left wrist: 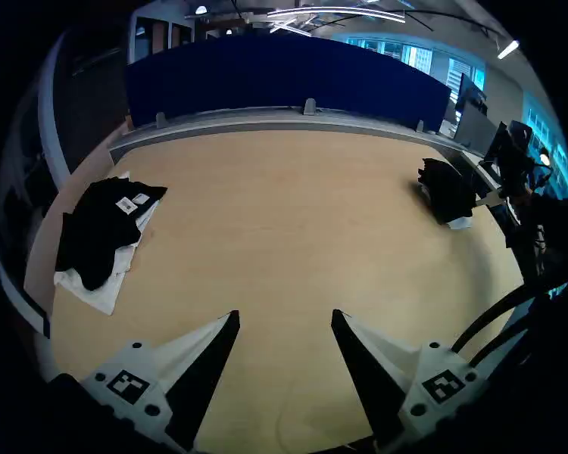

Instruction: Fold towel

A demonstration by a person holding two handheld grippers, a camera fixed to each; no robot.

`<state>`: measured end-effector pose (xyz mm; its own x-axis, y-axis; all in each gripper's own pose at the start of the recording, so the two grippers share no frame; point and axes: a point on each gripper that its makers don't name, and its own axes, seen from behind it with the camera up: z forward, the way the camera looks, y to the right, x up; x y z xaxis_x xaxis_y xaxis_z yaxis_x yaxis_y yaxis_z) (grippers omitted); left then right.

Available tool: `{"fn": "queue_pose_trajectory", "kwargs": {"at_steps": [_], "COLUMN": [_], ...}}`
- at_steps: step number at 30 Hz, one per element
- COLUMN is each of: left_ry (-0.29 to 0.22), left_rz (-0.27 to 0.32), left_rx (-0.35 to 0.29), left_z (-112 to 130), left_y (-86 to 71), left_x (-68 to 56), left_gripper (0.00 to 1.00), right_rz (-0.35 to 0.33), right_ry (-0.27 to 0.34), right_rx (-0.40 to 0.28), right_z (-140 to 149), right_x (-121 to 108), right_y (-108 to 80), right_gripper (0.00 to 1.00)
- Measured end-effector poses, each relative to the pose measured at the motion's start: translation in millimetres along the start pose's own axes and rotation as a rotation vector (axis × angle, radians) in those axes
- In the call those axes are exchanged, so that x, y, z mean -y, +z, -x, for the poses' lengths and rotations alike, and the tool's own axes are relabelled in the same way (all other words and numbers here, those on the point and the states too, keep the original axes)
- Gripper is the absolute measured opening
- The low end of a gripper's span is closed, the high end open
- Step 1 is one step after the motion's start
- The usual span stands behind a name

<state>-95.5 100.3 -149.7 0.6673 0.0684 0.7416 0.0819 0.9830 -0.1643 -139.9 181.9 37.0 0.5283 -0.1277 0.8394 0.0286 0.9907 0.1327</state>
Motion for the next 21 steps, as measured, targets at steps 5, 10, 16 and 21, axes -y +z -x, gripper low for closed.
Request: {"fn": "queue_pose_trajectory", "kwargs": {"at_steps": [5,10,16,21], "left_ry": [0.002,0.006,0.006,0.009], "left_rz": [0.001,0.003,0.008,0.010], "left_rx": [0.003,0.004,0.004,0.003], "left_z": [0,-2,-3,-5], "left_y": [1.7,3.7,5.4,5.4], "left_x": [-0.7,-2.2,-3.0,-4.0], "left_gripper": [0.90,0.90,0.90,0.90], "right_rz": [0.000,-0.007,-0.001,-0.002], "right_ry": [0.008,-0.004,-0.017,-0.014], "right_rx": [-0.016,-0.039,-0.091,-0.144], "right_z": [-1,3,3,-10], "right_x": [0,3,6,8], "right_y": [-3.1,-8.2,-16.8,-23.6], "right_gripper": [0.08,0.33,0.70,0.94]}}
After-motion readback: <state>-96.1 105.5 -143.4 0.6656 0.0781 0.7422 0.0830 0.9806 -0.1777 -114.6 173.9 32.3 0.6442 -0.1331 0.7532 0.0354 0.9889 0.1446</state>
